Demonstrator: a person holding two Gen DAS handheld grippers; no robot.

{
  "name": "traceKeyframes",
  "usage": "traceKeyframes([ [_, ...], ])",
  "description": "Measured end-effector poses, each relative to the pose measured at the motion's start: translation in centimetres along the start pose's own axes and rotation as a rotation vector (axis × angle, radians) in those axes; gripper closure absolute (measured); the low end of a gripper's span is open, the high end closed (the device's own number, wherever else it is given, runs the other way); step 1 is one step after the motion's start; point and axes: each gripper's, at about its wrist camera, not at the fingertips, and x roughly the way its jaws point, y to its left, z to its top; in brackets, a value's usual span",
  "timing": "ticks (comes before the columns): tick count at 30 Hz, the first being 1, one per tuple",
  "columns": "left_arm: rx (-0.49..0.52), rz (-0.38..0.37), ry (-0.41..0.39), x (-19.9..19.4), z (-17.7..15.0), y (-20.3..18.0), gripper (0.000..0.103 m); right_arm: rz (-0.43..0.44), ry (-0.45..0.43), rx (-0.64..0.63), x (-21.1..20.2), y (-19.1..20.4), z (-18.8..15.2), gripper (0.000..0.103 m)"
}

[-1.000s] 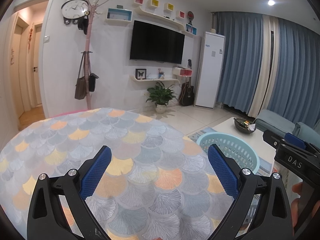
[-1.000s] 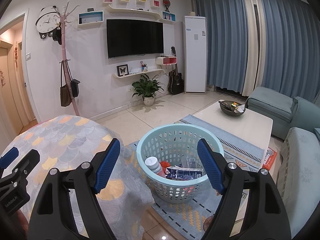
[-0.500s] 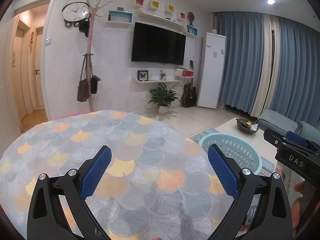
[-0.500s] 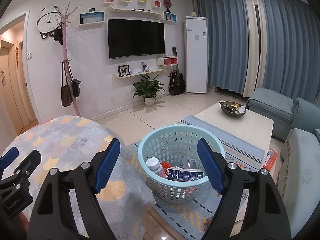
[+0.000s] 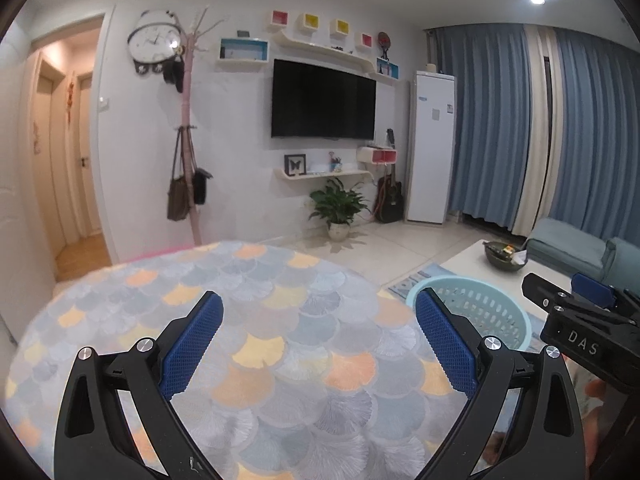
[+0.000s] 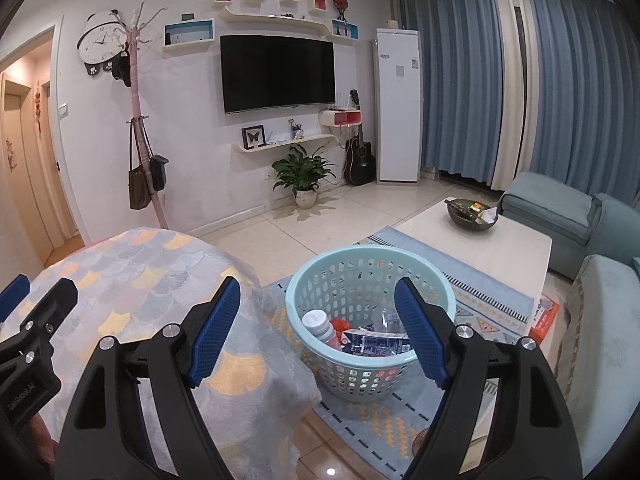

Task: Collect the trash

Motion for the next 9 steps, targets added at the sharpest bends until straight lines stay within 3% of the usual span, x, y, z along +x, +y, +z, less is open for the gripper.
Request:
traceKeyframes([
  [9, -0.031, -0.038, 0.025, -1.8, 0.2, 1.0, 0.008, 0.011, -0.019, -0.015, -1.4, 1.0, 0.3, 0.028],
])
